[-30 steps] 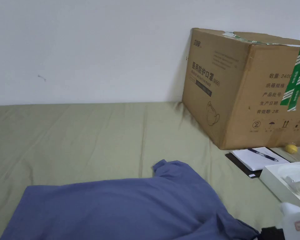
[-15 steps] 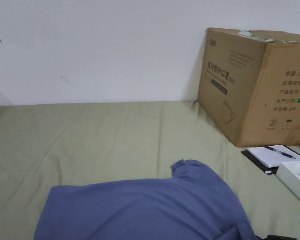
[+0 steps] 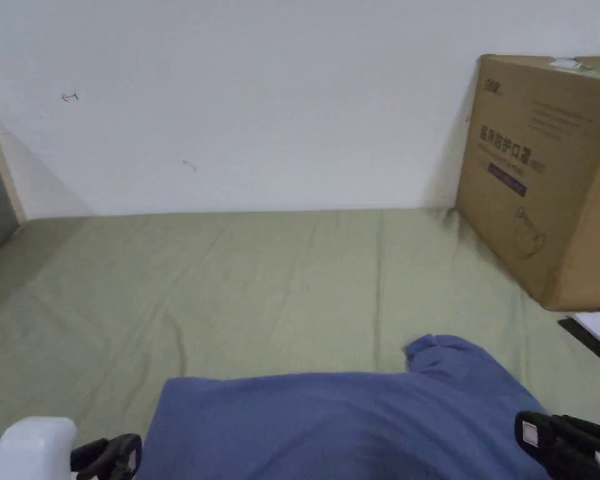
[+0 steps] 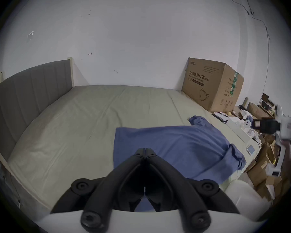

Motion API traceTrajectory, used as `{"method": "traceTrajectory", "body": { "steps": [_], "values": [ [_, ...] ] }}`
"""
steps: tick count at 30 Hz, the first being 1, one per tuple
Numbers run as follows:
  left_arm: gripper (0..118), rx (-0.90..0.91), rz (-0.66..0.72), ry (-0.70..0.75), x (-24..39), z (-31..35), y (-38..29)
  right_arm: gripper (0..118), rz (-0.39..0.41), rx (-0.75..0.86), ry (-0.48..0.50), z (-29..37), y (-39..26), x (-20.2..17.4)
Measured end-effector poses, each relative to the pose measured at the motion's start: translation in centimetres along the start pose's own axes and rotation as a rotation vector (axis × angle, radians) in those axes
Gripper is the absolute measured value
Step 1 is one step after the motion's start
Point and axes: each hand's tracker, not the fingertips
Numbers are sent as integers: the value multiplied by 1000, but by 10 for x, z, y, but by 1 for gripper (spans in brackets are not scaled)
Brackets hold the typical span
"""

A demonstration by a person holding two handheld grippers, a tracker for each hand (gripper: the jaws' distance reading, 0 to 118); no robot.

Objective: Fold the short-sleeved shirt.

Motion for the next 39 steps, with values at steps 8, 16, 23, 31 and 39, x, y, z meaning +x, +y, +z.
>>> {"method": "traceTrajectory", "body": {
  "steps": [8,16,23,31,39],
  "values": [
    [0,-461,208,-99,-68,-199,94,0,71,-74,6,-47,16,2],
    [114,-622,174,-6,-97,-332,64,0,38,-197,-4,-100,6,23],
    [107,-697,72,59,-89,-371,23,0,27,-263,-34,-127,-3,36],
    [1,-623,-20,36,-76,-332,34,0,16,-221,-35,-138,12,48],
    [1,-425,88,20,-72,-297,59,0,-165,-245,-54,-221,94,132]
  ]
}}
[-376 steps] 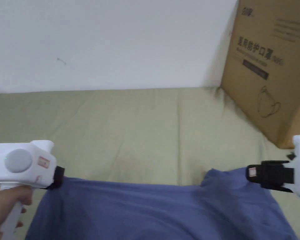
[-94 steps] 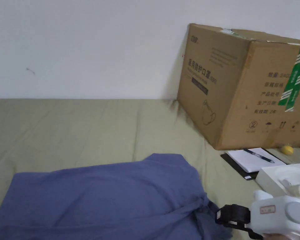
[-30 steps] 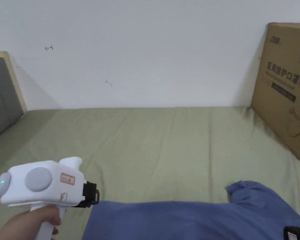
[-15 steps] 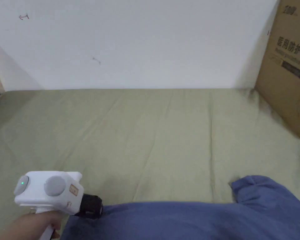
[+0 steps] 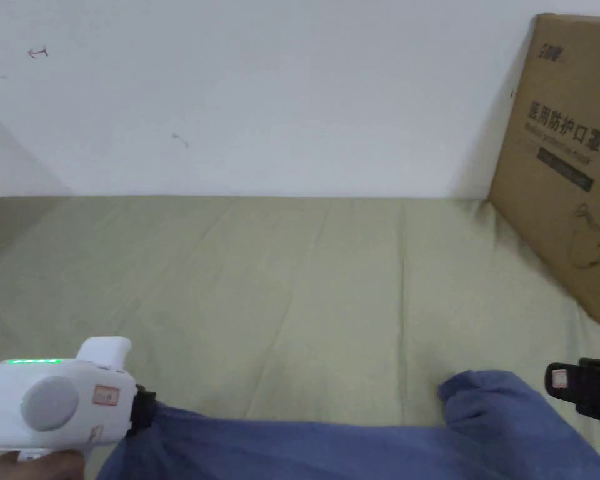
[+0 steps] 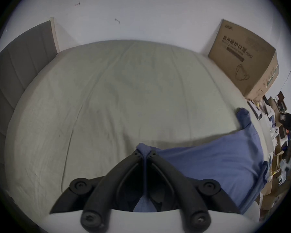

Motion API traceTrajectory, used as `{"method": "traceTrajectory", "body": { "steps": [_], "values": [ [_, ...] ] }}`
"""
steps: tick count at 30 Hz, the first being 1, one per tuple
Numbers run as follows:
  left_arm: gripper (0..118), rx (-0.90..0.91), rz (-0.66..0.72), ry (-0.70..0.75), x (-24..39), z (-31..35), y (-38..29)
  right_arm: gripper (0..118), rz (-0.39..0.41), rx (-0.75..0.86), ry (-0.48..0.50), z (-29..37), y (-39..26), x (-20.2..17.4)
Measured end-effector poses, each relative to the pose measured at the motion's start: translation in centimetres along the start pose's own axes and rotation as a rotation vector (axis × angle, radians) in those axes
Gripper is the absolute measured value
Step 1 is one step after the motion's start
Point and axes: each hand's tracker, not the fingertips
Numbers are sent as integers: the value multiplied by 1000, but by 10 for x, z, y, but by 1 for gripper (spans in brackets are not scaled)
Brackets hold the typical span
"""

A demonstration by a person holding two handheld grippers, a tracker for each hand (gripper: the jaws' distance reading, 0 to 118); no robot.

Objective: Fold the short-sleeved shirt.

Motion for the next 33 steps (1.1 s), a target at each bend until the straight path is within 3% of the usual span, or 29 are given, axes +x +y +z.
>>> {"method": "traceTrajectory", "body": {
  "steps": [1,2,3,4,6,9,11,12,13,15,16,18,21,25,27,31,33],
  "values": [
    [1,-2,-13,1,4,7,-1,19,-29,-84,-7,-21,12,14],
    [1,2,-32,0,7,10,-2,56,-42,-138,-30,-39,19,25],
    [1,10,-54,2,9,14,-2,103,-43,-198,-79,-56,22,34],
    [1,25,-71,8,10,17,-3,116,-43,-244,-127,-75,22,43],
    [1,48,-75,1,17,25,-6,107,-56,-221,-190,-92,26,55],
    [1,53,-62,-5,16,27,-6,108,-85,-323,-241,-134,16,78],
    [1,37,-38,-15,15,26,-7,100,-60,-388,-304,-152,8,85],
    [1,31,-34,-19,14,25,-8,86,-42,-419,-331,-152,5,83],
    [1,22,-36,-16,14,22,-9,60,-15,-466,-343,-155,1,80],
    [1,3,-46,2,14,19,-12,42,105,-460,-415,-152,-6,66],
    [1,-7,-50,11,13,18,-13,3,144,-430,-375,-146,-6,60],
    [1,-16,-46,10,11,17,-16,1,125,-487,-269,-144,-7,53],
    [1,-18,-5,19,7,19,-18,1,104,-437,-280,-129,-9,47],
    [1,21,40,24,1,24,-10,1,-100,-200,-275,-92,6,57],
    [1,48,31,32,3,26,-3,1,-157,-126,-267,-77,14,61],
    [1,156,-11,48,16,36,10,1,-149,-13,-259,-45,20,47],
    [1,201,-17,42,22,41,12,1,-103,36,-289,-37,23,45]
  ]
}}
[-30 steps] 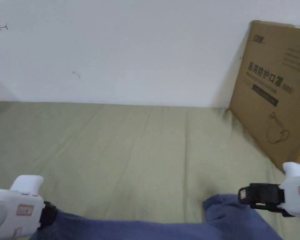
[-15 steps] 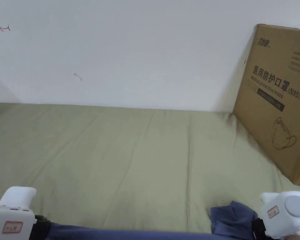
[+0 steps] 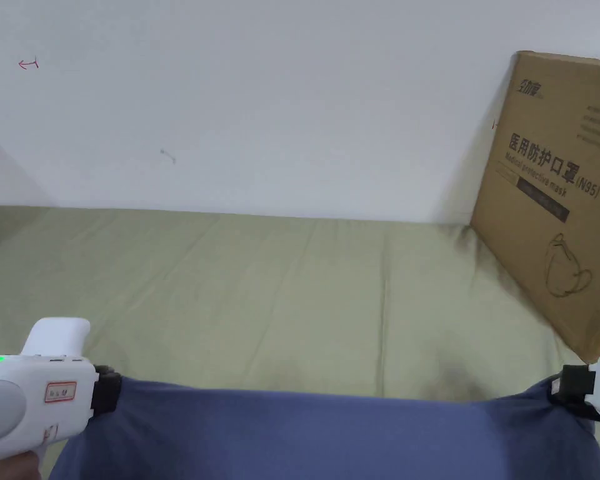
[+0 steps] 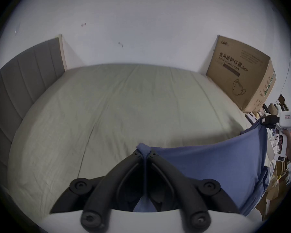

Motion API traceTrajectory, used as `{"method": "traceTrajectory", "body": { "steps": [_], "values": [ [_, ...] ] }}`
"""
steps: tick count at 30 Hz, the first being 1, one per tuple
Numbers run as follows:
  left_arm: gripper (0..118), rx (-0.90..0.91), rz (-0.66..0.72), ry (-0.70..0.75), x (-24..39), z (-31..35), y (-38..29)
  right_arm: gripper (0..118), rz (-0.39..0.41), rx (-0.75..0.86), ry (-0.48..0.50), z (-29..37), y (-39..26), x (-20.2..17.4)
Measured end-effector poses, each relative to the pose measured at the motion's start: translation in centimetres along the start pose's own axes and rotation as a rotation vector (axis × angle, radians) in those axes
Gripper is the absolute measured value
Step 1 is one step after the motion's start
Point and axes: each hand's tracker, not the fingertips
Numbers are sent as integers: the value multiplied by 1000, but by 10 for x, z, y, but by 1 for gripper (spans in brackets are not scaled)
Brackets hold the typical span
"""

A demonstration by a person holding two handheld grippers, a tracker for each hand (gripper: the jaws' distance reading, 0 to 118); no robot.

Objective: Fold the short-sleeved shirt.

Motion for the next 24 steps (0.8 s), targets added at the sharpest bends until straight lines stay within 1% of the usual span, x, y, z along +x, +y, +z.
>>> {"method": "traceTrajectory", "body": {
  "steps": [2,3,5,8,11,13,15,18,22,24],
  "values": [
    [1,48,-4,-18,5,8,2,1,39,49,-14,13,-2,-2],
    [1,41,-13,-18,7,11,2,1,37,47,-5,16,-3,1],
    [1,3,-38,-11,8,15,-3,1,61,44,5,30,-14,3],
    [1,-58,-19,-49,1,30,-28,1,87,29,10,56,-48,16],
    [1,-123,8,-93,-5,55,-63,1,113,-29,21,88,-95,34],
    [1,-157,25,-132,-9,79,-91,1,106,-70,17,115,-129,47],
    [1,-204,41,-165,-10,99,-116,1,81,-104,42,139,-157,65],
    [1,-247,43,-184,-10,122,-151,1,59,-112,38,168,-190,82],
    [2,-298,0,-167,-9,129,-178,1,32,-191,20,169,-216,93],
    [2,-329,-21,-154,-12,122,-186,1,24,-225,-1,160,-223,92]
  ]
}}
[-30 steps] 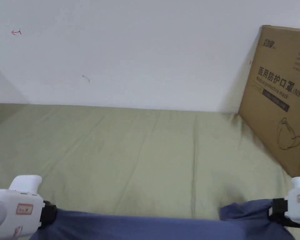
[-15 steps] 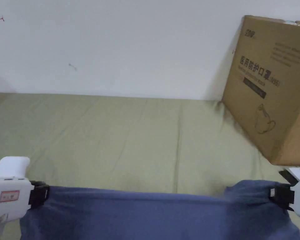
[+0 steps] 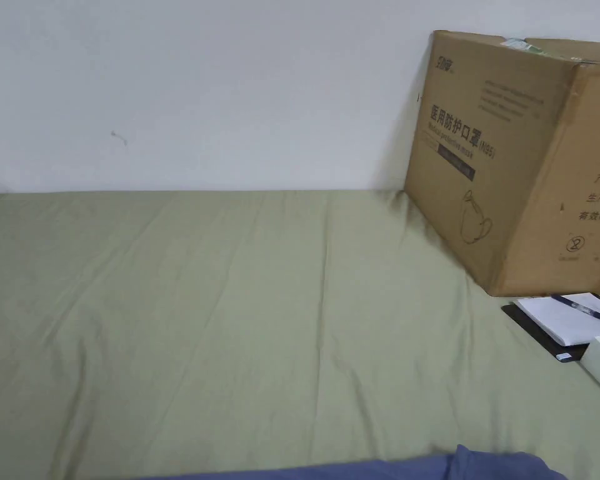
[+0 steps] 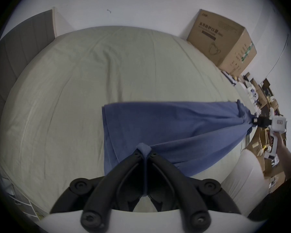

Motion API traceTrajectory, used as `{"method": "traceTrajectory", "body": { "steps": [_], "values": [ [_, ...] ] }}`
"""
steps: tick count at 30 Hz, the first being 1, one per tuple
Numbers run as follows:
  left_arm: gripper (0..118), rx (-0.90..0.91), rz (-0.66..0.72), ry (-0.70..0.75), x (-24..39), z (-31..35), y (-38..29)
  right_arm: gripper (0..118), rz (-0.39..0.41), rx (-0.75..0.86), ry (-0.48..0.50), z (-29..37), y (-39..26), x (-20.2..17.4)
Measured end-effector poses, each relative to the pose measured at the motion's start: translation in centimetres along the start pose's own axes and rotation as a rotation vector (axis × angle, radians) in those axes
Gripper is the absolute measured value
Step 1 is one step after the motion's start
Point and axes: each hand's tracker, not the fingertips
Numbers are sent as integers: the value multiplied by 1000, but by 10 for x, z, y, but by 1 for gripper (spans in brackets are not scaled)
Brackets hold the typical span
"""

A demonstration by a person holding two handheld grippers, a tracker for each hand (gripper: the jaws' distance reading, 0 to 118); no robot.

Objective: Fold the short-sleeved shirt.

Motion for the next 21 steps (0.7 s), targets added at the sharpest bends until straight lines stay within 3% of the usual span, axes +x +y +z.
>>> {"method": "traceTrajectory", "body": {
  "steps": [3,4,6,7,8,9,14,17,18,19,20,21],
  "values": [
    [12,-34,-58,91,-5,-14,-2,6,40,-33,-62,-15,1,-6],
    [31,-49,-80,135,-3,-16,-3,17,82,-39,-104,-19,2,-11],
    [70,-65,-130,230,-3,-21,-5,56,176,-45,-187,-21,3,-20],
    [93,-71,-145,263,-5,-21,-7,92,221,-49,-234,-20,1,-22],
    [102,-49,-153,279,4,-11,-10,112,249,-44,-264,-17,0,-24],
    [104,-14,-148,280,4,-4,-10,118,251,-10,-256,-10,-1,-23],
    [104,290,3,98,27,65,-1,115,181,248,-124,62,4,-46],
    [102,484,55,-17,58,100,1,108,109,495,50,106,1,-78],
    [98,576,49,-63,67,108,-3,99,104,605,102,116,-3,-89],
    [84,679,29,-80,77,115,-8,73,112,715,130,125,-9,-104],
    [62,797,-25,-34,93,124,-11,48,141,811,128,130,-13,-118],
    [27,882,-72,7,106,128,-15,18,173,886,101,133,-17,-131]
  ]
}}
